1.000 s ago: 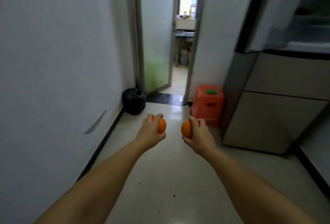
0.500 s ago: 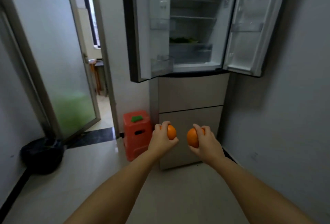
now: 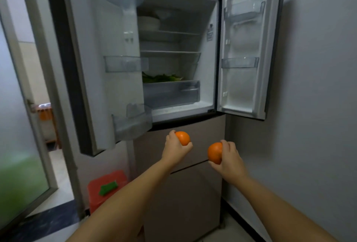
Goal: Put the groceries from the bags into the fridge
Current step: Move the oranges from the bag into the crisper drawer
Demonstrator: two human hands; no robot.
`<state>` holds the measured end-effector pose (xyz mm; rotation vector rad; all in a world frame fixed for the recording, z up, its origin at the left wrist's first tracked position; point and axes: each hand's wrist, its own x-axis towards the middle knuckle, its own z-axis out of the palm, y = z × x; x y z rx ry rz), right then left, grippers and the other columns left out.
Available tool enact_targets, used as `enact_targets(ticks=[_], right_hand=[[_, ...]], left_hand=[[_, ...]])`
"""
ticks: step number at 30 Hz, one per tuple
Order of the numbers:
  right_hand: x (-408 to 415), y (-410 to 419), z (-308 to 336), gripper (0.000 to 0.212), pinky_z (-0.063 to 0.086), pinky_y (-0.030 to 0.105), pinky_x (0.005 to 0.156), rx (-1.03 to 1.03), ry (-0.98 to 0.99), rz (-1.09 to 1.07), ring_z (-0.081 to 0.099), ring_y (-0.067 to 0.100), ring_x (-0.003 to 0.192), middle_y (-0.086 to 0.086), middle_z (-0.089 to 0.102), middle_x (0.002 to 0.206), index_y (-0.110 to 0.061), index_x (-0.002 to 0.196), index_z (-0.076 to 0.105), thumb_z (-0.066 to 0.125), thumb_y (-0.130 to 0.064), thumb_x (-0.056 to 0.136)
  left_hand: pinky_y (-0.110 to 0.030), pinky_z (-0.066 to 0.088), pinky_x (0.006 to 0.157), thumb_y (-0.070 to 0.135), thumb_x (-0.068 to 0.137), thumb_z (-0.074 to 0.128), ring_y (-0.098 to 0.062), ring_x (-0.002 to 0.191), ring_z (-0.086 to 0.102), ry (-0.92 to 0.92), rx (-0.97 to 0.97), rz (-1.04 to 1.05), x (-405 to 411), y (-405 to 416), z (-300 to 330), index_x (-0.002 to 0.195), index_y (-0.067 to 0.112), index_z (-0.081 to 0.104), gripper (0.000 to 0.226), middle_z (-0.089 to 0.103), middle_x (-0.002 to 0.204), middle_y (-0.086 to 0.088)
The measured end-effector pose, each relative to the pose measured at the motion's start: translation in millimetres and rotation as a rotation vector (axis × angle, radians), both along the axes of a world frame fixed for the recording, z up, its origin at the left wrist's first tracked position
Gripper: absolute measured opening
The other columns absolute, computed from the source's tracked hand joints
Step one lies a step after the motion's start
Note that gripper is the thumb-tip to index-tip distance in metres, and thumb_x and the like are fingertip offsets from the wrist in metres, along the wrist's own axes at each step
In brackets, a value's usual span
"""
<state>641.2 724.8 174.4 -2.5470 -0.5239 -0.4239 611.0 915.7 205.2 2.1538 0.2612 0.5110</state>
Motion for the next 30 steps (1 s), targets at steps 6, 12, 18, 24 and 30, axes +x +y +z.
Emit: enact_targets(ticks=[6,12,18,24,30], right_hand=[[105,13,-1,0.086,0.044,0.035,0.097,-0.002,0.035,-0.009,0.042,0.028,0.126,0.009,0.030,0.140,-0.013,0.146,0.021,0.068,-0.045,0.081],[240,52,19,0.086,0.044,0.039,0.100,0.180,0.062,0.090,0.045,0.027,0.124,0.010,0.034,0.140,-0.014,0.144,0.024,0.072,-0.043,0.078],[375,101,70,0.069,0.051,0.035,0.085,0.524,0.281,0.253,0.057,0.023,0.101,0.009,0.052,0.121,-0.013,0.130,0.040,0.073,-0.041,0.077],[460,180,96,0.061,0.052,0.034,0.070,1.235,0.944,0.470,0.053,0.031,0.108,0.015,0.042,0.127,-0.006,0.139,0.035,0.064,-0.026,0.089],[517,243,109,0.055,0.054,0.026,0.051,1.584,1.221,0.594,0.059,0.028,0.086,0.017,0.049,0.117,-0.012,0.133,0.038,0.063,-0.033,0.089]], left_hand=[[-0.043,0.052,0.087,0.033,0.080,0.068,-0.027,0.109,0.053,-0.029,-0.110,-0.007,113,4,-7,0.131,0.013,0.034,0.065,0.041,0.128,-0.009],[-0.037,0.053,0.070,0.027,0.076,0.068,-0.021,0.088,0.059,-0.092,-0.295,0.052,240,29,11,0.115,0.010,0.040,0.051,0.054,0.109,-0.014],[-0.032,0.054,0.074,0.032,0.087,0.064,-0.024,0.100,0.055,-0.197,-0.858,0.116,340,68,56,0.130,0.008,0.040,0.055,0.048,0.120,-0.010],[-0.034,0.053,0.066,0.037,0.086,0.065,-0.023,0.087,0.055,-0.316,-1.191,0.169,400,125,74,0.120,0.014,0.045,0.045,0.051,0.105,-0.009],[-0.030,0.050,0.063,0.034,0.089,0.061,-0.024,0.081,0.055,-0.408,-1.297,0.171,448,180,81,0.109,0.015,0.048,0.030,0.052,0.099,-0.013]])
